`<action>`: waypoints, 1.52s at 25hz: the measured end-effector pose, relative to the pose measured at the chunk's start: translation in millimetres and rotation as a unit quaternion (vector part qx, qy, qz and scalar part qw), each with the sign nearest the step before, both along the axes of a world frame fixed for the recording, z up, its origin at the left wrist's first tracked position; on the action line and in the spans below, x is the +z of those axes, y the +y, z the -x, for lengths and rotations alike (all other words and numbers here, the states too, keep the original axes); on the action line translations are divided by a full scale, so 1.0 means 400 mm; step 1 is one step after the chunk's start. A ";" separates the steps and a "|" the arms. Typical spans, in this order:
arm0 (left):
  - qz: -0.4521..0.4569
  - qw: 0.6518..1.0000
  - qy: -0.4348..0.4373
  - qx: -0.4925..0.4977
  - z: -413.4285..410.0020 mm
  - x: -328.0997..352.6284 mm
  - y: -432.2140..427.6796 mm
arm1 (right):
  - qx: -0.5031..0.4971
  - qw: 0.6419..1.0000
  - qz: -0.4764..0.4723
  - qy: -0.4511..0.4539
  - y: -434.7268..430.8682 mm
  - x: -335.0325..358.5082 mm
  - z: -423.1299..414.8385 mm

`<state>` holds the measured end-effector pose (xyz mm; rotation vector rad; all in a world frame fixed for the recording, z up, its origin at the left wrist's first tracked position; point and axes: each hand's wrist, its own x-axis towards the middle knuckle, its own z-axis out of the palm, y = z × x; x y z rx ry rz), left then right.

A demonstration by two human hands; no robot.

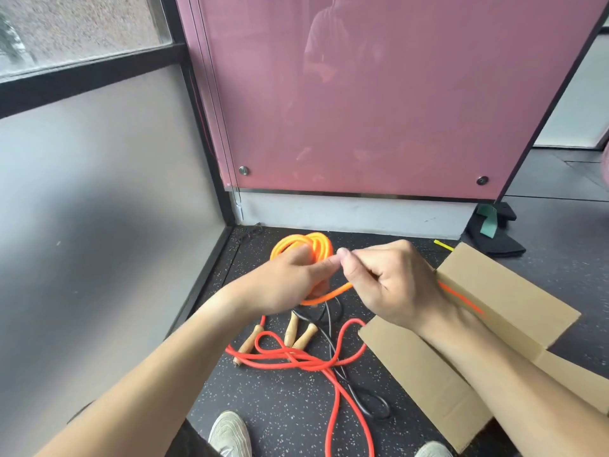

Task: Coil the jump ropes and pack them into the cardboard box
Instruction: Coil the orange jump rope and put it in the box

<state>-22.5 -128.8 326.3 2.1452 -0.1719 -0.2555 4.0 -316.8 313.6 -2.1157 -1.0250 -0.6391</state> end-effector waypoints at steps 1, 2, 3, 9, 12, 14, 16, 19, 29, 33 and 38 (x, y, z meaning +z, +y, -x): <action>-0.029 0.999 0.013 -0.035 0.008 -0.005 -0.016 | 0.007 1.000 -0.002 -0.008 0.005 -0.007 0.006; -0.036 0.996 0.040 -0.074 0.020 -0.007 -0.034 | 0.006 1.000 -0.006 -0.013 0.010 -0.013 0.009; -0.020 0.992 0.074 -0.100 0.027 -0.010 -0.052 | -0.006 1.000 -0.016 -0.018 0.013 -0.013 0.010; 0.324 0.900 0.281 -0.075 0.029 0.002 -0.097 | -0.130 0.988 -0.082 0.025 -0.018 -0.010 -0.044; 0.346 0.889 0.253 -0.162 0.048 0.018 -0.081 | -0.161 0.981 -0.061 0.086 -0.024 -0.028 -0.056; 0.420 0.859 0.238 -0.172 0.045 0.024 -0.065 | -0.153 0.969 -0.054 0.187 -0.008 -0.033 -0.046; 0.499 0.818 0.229 -0.171 0.036 0.031 -0.047 | -0.065 0.935 -0.119 0.327 0.021 -0.033 -0.016; 0.553 0.795 0.213 -0.126 0.029 0.037 -0.024 | 0.058 0.863 -0.193 0.463 0.053 -0.030 0.026; 0.355 0.929 0.019 0.100 0.029 0.045 -0.064 | 0.033 0.920 -0.160 0.355 0.049 -0.046 0.011; 0.281 0.946 -0.059 0.151 0.020 0.027 -0.068 | -0.072 0.941 -0.156 0.292 0.042 -0.043 0.017; 0.418 0.897 0.022 0.140 0.026 0.044 -0.062 | 0.091 0.861 -0.262 0.426 0.034 -0.012 0.016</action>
